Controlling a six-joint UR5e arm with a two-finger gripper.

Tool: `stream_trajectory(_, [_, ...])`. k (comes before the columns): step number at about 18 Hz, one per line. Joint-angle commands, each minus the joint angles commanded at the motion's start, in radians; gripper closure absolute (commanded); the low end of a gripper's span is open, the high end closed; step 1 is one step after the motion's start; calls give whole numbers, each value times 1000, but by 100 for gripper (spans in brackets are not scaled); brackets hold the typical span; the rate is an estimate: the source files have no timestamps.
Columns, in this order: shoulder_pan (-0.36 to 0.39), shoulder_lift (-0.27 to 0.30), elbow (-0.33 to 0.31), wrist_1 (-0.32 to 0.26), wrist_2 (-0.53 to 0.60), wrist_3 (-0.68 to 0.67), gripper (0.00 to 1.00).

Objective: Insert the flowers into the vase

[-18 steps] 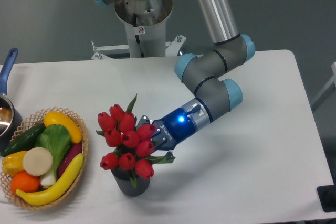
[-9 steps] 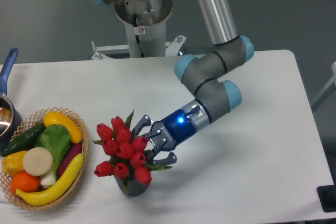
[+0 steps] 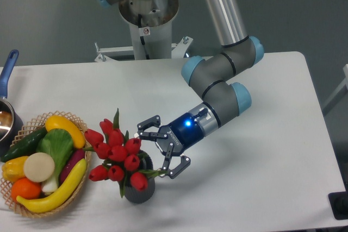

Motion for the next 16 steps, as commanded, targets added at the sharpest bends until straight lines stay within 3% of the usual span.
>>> stream_trajectory(5, [9,73,-3,3,182,32,0])
stream_trajectory(12, [14,285,-2,-8,656,2,0])
stream_trajectory(16, [40,411,-9,-11,810,-145,0])
